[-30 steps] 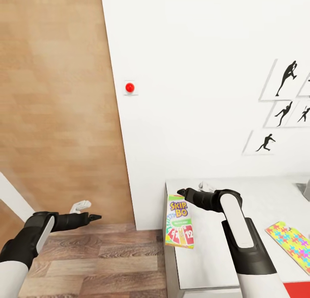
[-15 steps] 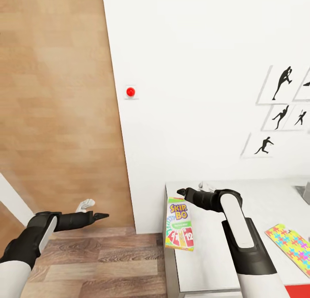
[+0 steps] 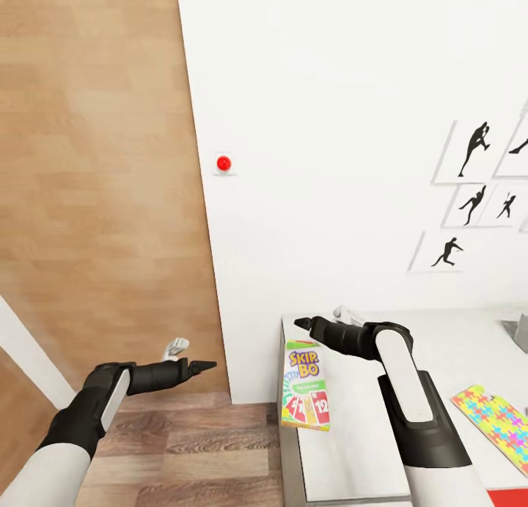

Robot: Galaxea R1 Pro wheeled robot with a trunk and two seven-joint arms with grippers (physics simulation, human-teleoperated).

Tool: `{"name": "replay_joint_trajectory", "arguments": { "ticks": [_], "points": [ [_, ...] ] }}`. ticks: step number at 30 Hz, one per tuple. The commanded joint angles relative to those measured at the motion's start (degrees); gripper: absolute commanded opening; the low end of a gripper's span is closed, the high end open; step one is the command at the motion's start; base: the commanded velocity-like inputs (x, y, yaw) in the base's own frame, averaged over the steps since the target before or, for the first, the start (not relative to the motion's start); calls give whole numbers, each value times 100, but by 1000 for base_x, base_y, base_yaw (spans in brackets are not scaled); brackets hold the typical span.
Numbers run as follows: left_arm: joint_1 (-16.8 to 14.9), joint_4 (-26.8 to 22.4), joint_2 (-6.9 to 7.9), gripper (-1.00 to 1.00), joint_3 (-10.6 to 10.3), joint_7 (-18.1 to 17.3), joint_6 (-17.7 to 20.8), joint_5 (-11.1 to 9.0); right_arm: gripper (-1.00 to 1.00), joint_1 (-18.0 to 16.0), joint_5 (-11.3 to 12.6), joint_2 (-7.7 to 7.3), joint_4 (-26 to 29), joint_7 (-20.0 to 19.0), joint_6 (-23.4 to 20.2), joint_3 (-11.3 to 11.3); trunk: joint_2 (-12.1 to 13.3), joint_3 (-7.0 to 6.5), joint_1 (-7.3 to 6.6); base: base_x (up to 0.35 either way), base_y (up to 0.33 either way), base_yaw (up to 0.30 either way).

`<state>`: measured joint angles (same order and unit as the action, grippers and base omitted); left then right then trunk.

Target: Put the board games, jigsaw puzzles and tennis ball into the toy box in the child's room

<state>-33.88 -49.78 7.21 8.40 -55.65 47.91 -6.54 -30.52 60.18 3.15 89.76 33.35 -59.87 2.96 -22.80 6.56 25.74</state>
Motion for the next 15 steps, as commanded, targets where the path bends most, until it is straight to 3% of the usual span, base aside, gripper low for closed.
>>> {"name": "replay_joint_trajectory", "arguments": {
  "ticks": [1,9,15],
  "points": [
    [-5,35,-35,100,0,-78,30,-19,100,-6,49,-2,6,23,-13,-7,-12,3,4,0,0,0],
    [-7,484,-287,100,12,-491,26,-25,100,-4,52,-88,7,-94,-13,-88,-12,-73,4,0,0,0],
    [-5,603,-458,100,13,-718,25,-68,100,2,47,-160,7,-511,-13,-104,-12,-119,4,0,0,0]
  ]
}}
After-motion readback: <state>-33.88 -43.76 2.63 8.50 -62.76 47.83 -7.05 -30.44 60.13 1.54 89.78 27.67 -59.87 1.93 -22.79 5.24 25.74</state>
